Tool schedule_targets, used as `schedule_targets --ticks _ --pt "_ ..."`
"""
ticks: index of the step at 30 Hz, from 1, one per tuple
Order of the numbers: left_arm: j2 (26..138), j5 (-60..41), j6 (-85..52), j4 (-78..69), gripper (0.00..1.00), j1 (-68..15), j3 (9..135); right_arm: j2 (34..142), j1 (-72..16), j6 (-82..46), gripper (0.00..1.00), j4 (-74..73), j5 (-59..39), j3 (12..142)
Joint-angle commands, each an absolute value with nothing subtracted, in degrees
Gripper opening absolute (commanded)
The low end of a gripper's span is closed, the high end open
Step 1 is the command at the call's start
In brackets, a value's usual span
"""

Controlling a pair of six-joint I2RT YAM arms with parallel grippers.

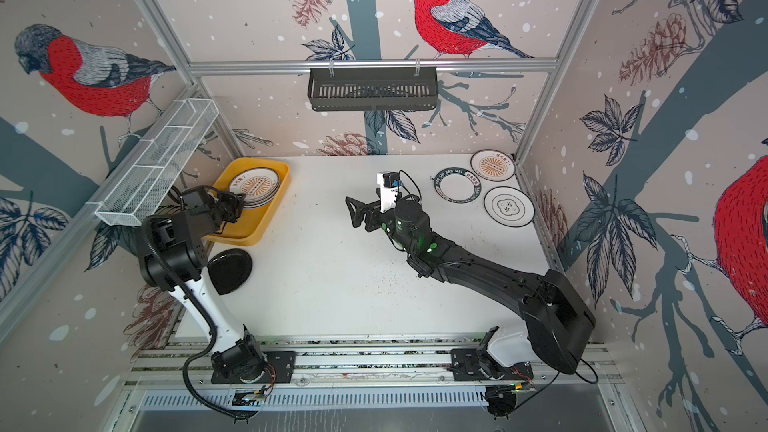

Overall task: Place the plates into the plastic bin on the countertop
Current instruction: 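Open the left gripper and release the plate against the stack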

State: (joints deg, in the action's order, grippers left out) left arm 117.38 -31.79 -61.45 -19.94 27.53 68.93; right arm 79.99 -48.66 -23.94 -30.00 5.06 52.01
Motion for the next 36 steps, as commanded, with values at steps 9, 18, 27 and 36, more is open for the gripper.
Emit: schedule_targets --ticks 9,18,27,36 --pt "114.34 -28.49 -56.93 -13.36 0.71 27.43 70.85 78.74 -47.82 -25.49 1.0 -33.67 6.27 49.92" --pt "110.38 -23.26 -52.26 -6.86 0.96 27.44 70.73 78.4 -46.47 -27.27 0.99 -33.45 7.98 49.02" --pt "103.19 -21.26 -47.04 -7.78 0.96 26.13 66.77 76.69 -44.5 -31.03 1.0 -29.31 13.67 48.0" --pt "93.59 -20.65 -41.68 -10.8 0.96 18.81 61.15 72.64 -39.84 -36.59 1.0 -20.91 22.72 45.63"
